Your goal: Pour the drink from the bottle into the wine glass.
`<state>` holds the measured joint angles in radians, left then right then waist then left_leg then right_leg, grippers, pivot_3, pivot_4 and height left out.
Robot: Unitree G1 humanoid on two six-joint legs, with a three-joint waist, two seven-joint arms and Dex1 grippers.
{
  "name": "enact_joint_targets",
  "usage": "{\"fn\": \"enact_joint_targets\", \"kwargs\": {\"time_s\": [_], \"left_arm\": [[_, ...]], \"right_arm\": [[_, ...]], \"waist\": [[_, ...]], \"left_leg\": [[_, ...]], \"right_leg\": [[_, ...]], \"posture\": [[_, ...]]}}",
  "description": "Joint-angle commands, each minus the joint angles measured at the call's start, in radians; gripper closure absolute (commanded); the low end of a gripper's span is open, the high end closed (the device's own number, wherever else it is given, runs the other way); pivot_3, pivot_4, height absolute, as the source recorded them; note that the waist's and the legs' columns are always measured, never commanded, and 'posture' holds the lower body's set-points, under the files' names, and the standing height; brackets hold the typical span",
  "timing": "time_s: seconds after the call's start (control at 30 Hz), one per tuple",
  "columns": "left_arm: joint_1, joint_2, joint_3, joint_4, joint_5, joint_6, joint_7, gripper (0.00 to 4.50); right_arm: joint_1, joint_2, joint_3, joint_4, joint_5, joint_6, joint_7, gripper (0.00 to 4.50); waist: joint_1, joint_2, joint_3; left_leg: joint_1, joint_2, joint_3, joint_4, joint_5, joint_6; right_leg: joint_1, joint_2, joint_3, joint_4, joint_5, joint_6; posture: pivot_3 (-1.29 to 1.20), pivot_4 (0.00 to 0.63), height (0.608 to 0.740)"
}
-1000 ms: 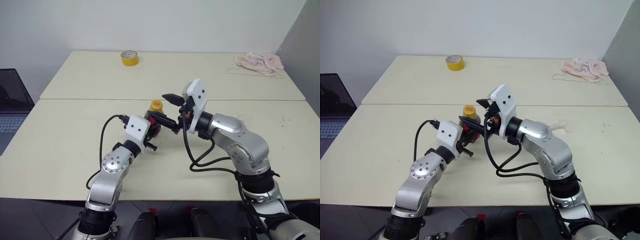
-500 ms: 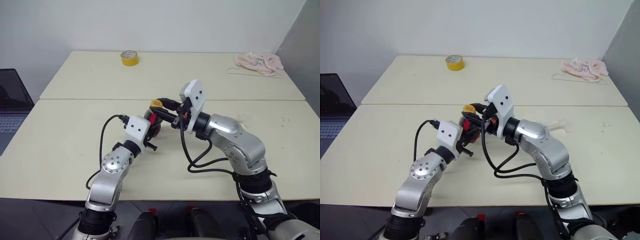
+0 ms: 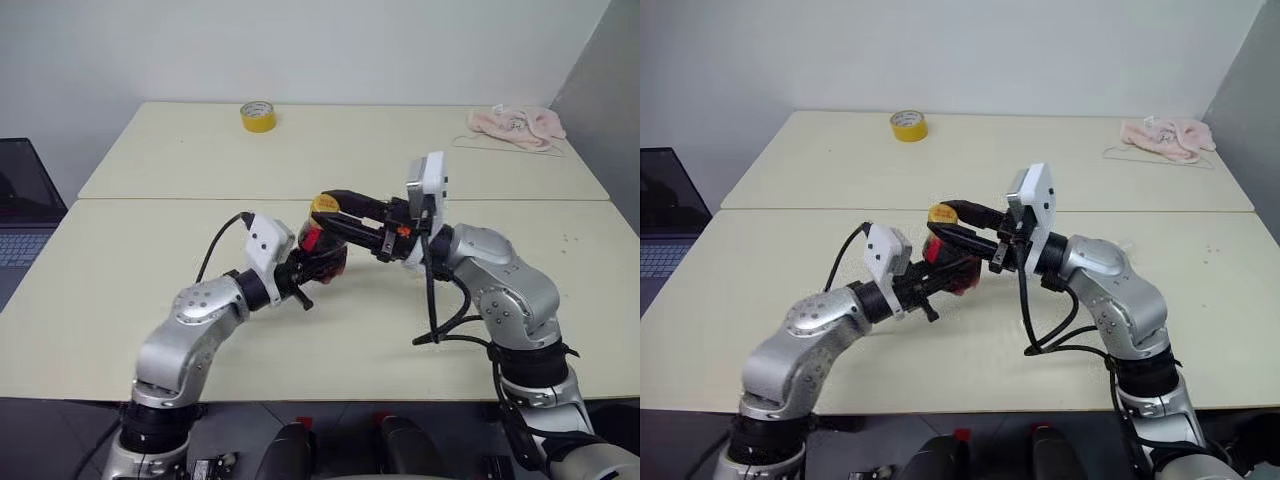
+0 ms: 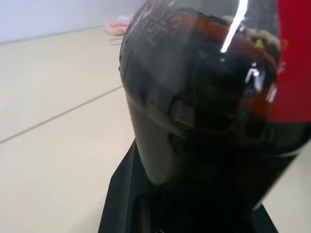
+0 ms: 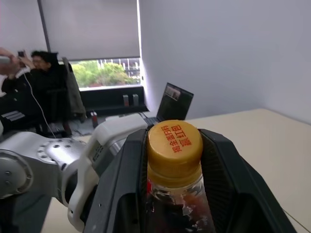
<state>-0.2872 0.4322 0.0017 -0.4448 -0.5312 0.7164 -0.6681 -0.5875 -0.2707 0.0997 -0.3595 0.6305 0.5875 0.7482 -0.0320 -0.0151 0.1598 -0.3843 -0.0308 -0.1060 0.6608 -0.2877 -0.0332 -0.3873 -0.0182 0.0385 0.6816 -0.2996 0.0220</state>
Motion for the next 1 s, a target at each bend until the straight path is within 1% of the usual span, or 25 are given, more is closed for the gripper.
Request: {"fn": "enact_joint_targets", "kwargs": {"time_s": [0.03, 0.23, 0.4, 0.5, 0.63, 0.77, 0.9, 1.0], "left_arm": [[-0.027, 0.028, 0.061, 0.003, -0.103, 0.093, -0.014, 3.85], [-0.040, 0.019, 0.067, -0.002, -0.167, 0.131, 0.026, 3.85], [-0.012, 0.011, 0.036, -0.032, -0.173, 0.129, 0.048, 3.86], [-0.002, -0.002, 0.019, -0.043, -0.146, 0.108, 0.078, 3.86], [0.009, -0.019, -0.008, -0.053, -0.079, 0.058, 0.131, 3.86], [0.024, -0.038, -0.038, -0.041, 0.029, -0.026, 0.197, 3.86], [0.036, -0.061, -0.059, -0.016, 0.138, -0.115, 0.260, 3.86], [0.047, -0.083, -0.070, -0.007, 0.190, -0.163, 0.293, 3.86]], "right_arm": [[-0.017, 0.010, -0.015, -0.092, 0.112, 0.020, 0.037, 3.25], [0.019, 0.058, -0.068, -0.096, 0.225, 0.097, -0.061, 3.25], [0.050, 0.086, -0.118, -0.122, 0.374, 0.186, -0.178, 3.27], [0.058, 0.080, -0.116, -0.154, 0.387, 0.201, -0.238, 3.27], [0.070, 0.014, -0.089, -0.187, 0.283, 0.165, -0.245, 3.27], [0.125, -0.039, -0.082, -0.207, 0.165, 0.095, -0.262, 3.27], [0.237, -0.106, -0.076, -0.219, -0.001, -0.021, -0.264, 3.27], [0.393, -0.147, -0.094, -0.229, -0.119, -0.128, -0.269, 3.27]], "waist": [[0.000, 0.000, 0.000], [0.001, 0.000, 0.000], [0.000, 0.000, 0.000], [0.001, 0.000, 0.000], [0.002, 0.000, 0.000], [0.003, 0.000, 0.000], [0.004, 0.000, 0.000], [0.009, 0.000, 0.000]], "left_leg": [[0.000, 0.000, 0.000, 0.000, 0.000, 0.000], [0.000, 0.000, 0.000, 0.000, 0.000, 0.000], [0.000, 0.000, 0.000, 0.000, 0.000, 0.000], [0.000, 0.000, 0.000, 0.000, 0.000, 0.000], [0.000, 0.000, 0.000, 0.000, 0.000, 0.000], [0.000, 0.000, 0.000, 0.000, 0.000, 0.000], [0.000, 0.000, 0.001, 0.000, 0.000, 0.000], [-0.001, 0.000, 0.001, 0.000, 0.000, 0.000]], "right_leg": [[0.000, 0.000, 0.000, 0.000, 0.000, 0.000], [0.000, 0.000, 0.000, 0.000, 0.000, 0.000], [0.000, 0.000, 0.001, 0.000, 0.000, 0.000], [0.000, 0.000, 0.001, 0.000, 0.000, 0.000], [0.000, 0.000, 0.001, 0.000, 0.000, 0.000], [0.000, 0.000, 0.001, 0.000, 0.000, 0.000], [0.000, 0.000, 0.001, -0.001, 0.000, 0.000], [0.000, 0.000, 0.001, -0.001, 0.000, 0.000]], "posture": [[0.00, 0.150, 0.740], [0.00, 0.150, 0.740], [0.00, 0.150, 0.740], [0.00, 0.150, 0.740], [0.00, 0.150, 0.740], [0.00, 0.150, 0.740], [0.00, 0.150, 0.740], [0.00, 0.150, 0.740]]}}
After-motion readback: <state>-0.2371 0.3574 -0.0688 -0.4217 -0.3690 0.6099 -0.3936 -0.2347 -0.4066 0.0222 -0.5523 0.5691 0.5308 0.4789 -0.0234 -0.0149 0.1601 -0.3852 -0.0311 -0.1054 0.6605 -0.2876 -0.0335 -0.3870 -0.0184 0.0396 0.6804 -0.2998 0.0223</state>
